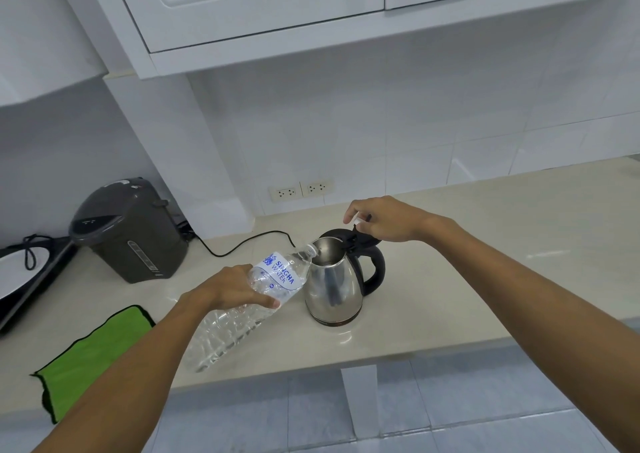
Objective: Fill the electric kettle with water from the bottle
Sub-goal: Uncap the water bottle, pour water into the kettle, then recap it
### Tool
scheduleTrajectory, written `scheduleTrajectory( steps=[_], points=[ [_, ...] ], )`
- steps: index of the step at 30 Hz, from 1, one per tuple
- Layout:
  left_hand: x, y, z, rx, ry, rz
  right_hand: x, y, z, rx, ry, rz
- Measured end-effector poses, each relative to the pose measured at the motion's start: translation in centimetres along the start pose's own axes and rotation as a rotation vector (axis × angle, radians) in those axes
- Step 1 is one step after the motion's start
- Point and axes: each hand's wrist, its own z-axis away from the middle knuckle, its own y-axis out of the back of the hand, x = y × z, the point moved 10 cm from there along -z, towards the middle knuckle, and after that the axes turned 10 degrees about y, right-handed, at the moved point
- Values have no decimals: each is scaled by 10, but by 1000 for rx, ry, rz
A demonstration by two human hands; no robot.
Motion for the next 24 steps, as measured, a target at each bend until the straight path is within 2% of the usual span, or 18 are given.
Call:
scheduleTrajectory(
  steps=[24],
  points=[
    [1, 0, 3, 3, 9, -15, 3, -8, 4, -12, -16, 8]
  ],
)
